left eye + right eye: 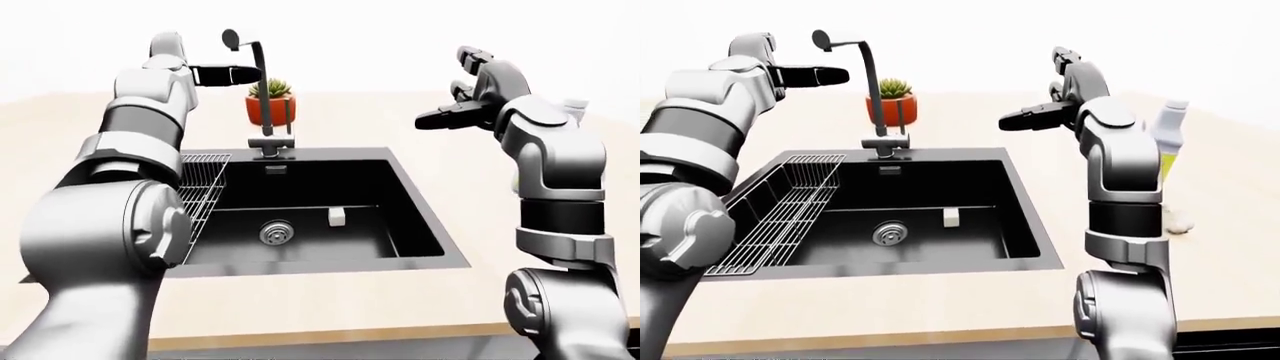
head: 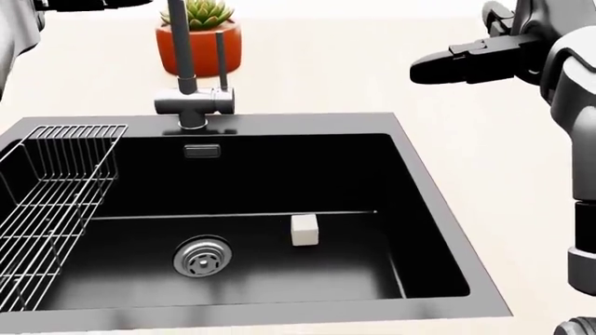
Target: Turn the sink spout to the right.
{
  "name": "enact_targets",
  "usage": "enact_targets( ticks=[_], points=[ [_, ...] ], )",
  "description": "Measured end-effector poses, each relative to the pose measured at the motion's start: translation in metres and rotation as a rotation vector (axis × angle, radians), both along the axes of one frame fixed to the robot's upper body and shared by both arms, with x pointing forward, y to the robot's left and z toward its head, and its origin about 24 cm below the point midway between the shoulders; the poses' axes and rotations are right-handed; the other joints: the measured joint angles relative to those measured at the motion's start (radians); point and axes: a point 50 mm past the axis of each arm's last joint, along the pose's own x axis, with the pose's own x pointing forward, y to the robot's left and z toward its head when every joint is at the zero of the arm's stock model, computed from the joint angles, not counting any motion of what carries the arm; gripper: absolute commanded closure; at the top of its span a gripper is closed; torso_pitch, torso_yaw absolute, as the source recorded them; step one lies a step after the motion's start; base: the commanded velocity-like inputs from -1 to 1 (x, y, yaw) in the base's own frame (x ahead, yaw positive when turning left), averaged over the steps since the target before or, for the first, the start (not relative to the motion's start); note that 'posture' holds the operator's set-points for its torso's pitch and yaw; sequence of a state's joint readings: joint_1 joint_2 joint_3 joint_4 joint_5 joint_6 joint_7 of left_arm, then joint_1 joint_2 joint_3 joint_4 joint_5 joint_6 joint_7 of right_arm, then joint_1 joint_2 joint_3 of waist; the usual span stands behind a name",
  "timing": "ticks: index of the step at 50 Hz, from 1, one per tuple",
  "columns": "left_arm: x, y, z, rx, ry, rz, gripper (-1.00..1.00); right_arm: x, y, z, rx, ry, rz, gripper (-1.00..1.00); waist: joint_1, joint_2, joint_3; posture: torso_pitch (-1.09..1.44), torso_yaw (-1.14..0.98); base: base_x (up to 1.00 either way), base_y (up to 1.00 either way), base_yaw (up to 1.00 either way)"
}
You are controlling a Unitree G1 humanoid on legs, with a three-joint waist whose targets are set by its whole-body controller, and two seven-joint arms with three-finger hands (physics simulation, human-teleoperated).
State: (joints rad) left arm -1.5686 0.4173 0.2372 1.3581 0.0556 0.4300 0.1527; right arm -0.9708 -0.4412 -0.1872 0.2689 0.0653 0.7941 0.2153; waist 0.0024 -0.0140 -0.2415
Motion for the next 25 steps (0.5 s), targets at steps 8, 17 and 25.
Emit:
enact_targets(
  ticks=[8, 17, 25],
  points=[
    [0.001, -0.009, 0.009, 0.001, -0.015, -0.021, -1.0, 0.0, -0.001, 0.0, 0.002, 0.014, -0.006, -1.0, 0.001, 0.003, 0.004, -0.36, 0.0, 0.0, 0.0, 0.0],
    [0.002, -0.022, 0.011, -0.001, -0.013, -0.056, -1.0, 0.0, -0.001, 0.009, 0.002, -0.008, -0.004, -1.0, 0.0, -0.002, 0.0, -0.36, 0.0, 0.0, 0.0, 0.0],
    [0.002, -0.031, 0.016, 0.007, -0.022, -0.077, -1.0, -0.001, -0.002, 0.006, 0.002, 0.001, -0.005, -1.0, 0.0, -0.003, 0.0, -0.36, 0.0, 0.0, 0.0, 0.0]
  ],
)
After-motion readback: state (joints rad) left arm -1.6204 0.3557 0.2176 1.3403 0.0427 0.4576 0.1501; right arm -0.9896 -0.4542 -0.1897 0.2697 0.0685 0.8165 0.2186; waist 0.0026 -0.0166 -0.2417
